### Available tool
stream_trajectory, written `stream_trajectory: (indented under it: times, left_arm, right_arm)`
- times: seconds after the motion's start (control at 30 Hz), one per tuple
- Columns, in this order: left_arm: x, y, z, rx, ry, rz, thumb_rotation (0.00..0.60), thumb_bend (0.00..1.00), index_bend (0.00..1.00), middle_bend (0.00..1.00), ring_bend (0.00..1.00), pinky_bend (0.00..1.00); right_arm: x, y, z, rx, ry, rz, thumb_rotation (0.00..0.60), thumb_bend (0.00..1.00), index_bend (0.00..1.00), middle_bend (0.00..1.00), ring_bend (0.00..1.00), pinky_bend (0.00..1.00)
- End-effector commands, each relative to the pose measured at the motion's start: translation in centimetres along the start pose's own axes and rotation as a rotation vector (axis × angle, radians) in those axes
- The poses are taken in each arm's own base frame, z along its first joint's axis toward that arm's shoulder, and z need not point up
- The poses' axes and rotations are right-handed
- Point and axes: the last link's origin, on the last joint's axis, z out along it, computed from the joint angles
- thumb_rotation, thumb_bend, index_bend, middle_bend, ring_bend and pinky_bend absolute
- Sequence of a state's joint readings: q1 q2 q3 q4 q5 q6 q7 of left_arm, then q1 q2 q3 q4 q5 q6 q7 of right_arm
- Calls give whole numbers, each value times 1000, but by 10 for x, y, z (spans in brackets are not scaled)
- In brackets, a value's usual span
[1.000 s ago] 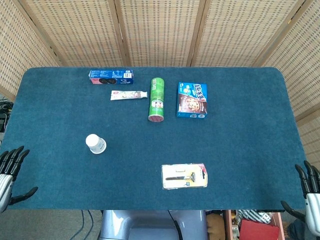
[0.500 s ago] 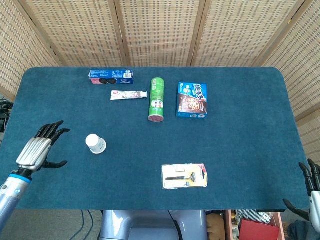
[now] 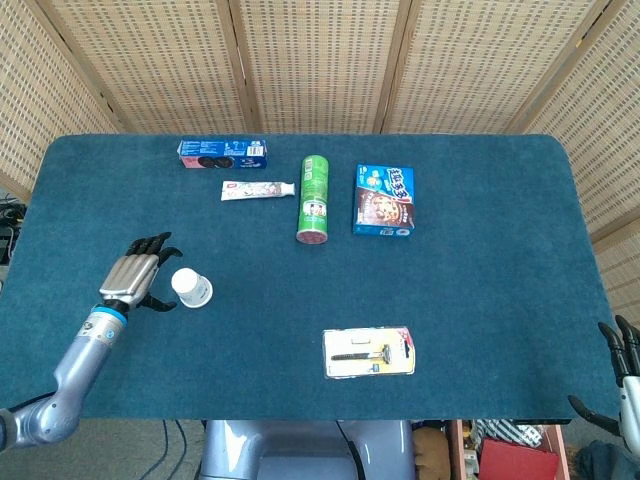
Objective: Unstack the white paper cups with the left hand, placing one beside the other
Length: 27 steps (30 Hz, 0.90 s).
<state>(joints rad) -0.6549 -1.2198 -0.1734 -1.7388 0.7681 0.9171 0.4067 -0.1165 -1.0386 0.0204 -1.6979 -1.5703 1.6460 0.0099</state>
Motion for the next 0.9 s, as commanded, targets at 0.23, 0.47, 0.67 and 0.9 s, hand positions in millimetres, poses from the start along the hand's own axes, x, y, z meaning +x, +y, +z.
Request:
stream_trajectory:
  times: [0.23,0.47,0.67,0.9]
  left_arm:
    - [-6,9,11,16,-9,14,600,201,255,0,0,0]
    - [-8,6,14,38,-23,4,600,271,277,0,0,0]
    - [-9,7,15,36,-28,5,600,272,277,0,0,0]
    - [-10,7,16,42,-29,7,600,274,330,0,0,0]
  right_arm:
    - [-1,2,2,-9,-9,3,600,0,0,0,0,0]
    - [-2,2,3,-7,-14,5,600,0,0,0,0,0]
    - [-2,2,3,-8,-14,6,600,0,0,0,0,0]
    - [-2,3,3,-9,-13,6,600,0,0,0,0,0]
